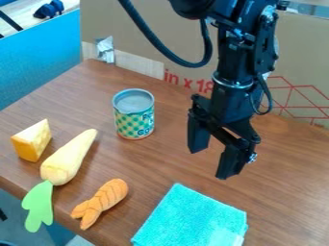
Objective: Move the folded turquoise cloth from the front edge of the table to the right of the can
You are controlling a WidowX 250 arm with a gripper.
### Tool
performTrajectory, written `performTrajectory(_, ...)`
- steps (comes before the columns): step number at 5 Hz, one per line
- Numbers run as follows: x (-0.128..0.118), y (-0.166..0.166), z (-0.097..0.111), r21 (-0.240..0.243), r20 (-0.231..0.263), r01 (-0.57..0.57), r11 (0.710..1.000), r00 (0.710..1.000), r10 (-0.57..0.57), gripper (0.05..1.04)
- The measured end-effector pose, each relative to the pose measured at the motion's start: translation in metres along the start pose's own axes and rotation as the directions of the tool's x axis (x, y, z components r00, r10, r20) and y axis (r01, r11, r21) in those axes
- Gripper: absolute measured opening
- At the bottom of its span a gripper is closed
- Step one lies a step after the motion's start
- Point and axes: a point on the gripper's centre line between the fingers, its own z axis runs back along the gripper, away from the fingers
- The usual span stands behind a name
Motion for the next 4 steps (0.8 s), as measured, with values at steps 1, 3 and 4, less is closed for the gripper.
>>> performTrajectory(1, -0.003, -0.002, -0.009, -0.001, -0.029, -0.001, 1.0, 1.0, 0.001, 1.003)
performTrajectory(3, -0.033, -0.034, -0.023, 0.123, -0.156, -0.094, 0.988, 0.981, 0.113, 1.003)
performTrajectory(4, -0.052, -0.044, -0.03, 0.172, -0.223, -0.125, 0.977, 0.961, 0.162, 1.003)
